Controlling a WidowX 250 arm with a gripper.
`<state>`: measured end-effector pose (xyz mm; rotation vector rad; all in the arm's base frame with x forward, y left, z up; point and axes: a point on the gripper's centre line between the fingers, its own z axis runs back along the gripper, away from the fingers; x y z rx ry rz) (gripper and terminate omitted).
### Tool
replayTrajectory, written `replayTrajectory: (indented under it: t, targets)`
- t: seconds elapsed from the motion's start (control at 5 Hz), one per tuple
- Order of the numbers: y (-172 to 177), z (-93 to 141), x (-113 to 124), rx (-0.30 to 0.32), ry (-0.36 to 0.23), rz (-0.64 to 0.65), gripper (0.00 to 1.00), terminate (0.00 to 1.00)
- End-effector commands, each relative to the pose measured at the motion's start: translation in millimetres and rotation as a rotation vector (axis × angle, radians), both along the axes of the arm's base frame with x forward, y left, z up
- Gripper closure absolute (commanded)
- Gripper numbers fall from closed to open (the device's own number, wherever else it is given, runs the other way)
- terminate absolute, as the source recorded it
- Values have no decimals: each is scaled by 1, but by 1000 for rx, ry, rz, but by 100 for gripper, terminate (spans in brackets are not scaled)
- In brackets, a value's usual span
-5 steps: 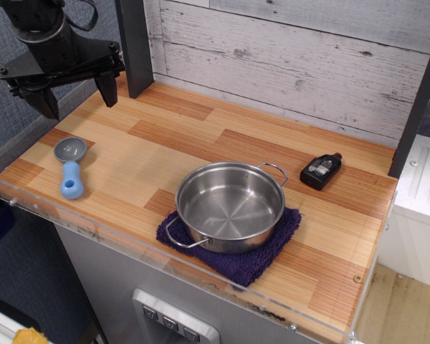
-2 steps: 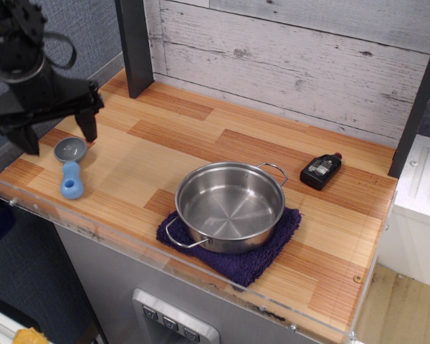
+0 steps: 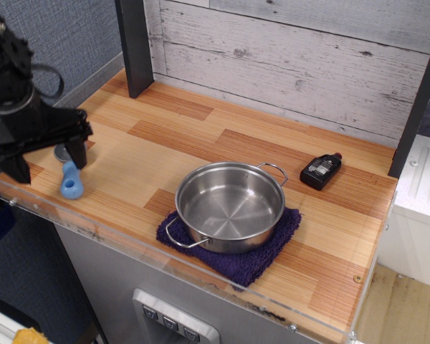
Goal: Take the spoon and place it above the silver vessel.
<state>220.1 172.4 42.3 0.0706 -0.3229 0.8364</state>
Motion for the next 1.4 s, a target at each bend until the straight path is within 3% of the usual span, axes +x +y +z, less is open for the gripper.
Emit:
replayTrajectory:
  t: [0.0,0.6,0.8,1.0,1.2]
  targets:
    - [9,-9,2,4,8,14,0,0]
    - [-7,-28,21,-7,45,0,0,0]
    - [-11,-29,22,2,46,0,100,0]
    - [-8,-20,22,20,39,16,100,0]
    - [4,7,24,68,17,-4,100,0]
